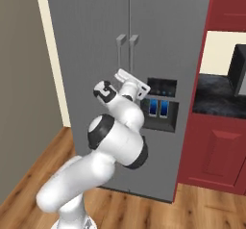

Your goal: Pick up the frozen steak from the freezer, place it on any shelf in the fridge, and close the fridge and freezer doors when done.

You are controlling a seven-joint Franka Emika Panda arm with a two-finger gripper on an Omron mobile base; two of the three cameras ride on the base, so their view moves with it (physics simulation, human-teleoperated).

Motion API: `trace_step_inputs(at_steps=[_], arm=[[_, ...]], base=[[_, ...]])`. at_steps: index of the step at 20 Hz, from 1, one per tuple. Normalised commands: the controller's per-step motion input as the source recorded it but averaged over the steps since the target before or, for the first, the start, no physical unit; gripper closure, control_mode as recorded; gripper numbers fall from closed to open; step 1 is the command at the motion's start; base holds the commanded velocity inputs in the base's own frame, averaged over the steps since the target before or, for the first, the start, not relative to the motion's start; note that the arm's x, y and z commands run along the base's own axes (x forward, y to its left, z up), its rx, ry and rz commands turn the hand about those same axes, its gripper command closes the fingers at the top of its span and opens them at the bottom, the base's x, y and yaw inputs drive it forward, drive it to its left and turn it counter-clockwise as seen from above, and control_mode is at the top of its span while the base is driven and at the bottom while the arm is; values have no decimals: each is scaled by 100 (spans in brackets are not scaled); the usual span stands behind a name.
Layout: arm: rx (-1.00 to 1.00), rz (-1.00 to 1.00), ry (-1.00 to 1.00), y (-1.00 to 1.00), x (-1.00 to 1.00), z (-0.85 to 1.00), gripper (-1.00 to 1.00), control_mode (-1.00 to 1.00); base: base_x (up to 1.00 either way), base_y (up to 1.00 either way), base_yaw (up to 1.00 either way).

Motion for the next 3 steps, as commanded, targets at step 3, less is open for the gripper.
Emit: trace_step_inputs(at_steps=[3], arm=[[0,0,0,0,0,0,-100,-100]], base=[[0,0,0]])
